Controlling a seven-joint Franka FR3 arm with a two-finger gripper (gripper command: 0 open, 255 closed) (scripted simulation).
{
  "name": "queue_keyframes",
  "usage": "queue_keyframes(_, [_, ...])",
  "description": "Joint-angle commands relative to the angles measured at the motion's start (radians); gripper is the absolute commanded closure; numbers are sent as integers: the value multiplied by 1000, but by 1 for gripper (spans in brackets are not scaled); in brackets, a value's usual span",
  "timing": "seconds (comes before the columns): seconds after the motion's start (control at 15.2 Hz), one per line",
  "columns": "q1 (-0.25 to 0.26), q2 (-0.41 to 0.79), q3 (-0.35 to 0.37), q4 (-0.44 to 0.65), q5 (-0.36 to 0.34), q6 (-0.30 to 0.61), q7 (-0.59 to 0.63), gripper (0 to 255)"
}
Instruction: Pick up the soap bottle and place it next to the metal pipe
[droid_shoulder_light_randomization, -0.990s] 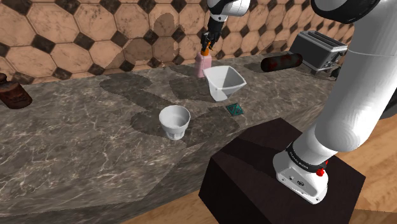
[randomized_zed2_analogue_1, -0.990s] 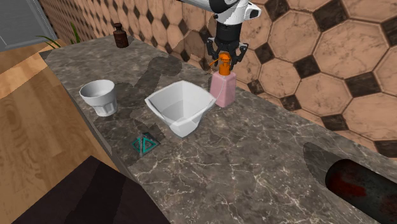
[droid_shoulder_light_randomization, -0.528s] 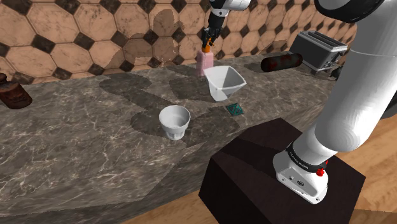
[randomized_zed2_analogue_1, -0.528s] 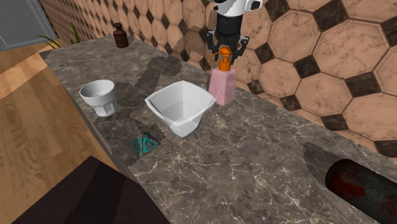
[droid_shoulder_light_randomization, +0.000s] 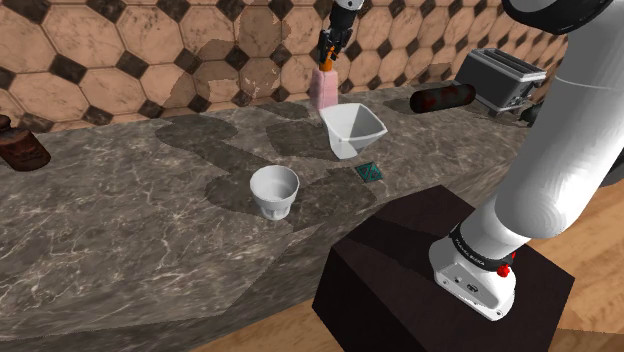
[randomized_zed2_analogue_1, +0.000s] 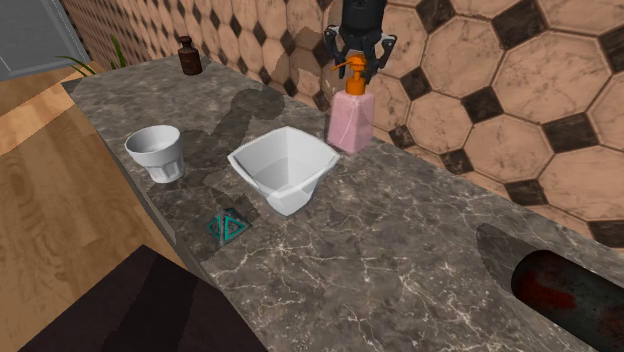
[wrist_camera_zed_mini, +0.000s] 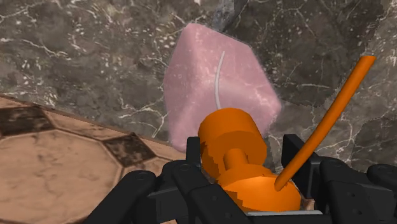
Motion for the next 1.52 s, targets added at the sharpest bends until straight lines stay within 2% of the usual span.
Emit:
queue_keyframes(0.0, [0,-2,-1,25,-3,-27,5,255])
queue_keyframes(0.79, [-4,-13,-5,171,-14,-182,25,255])
queue_keyframes(1.45, [-12,8,-7,335,-15,-325,39,255])
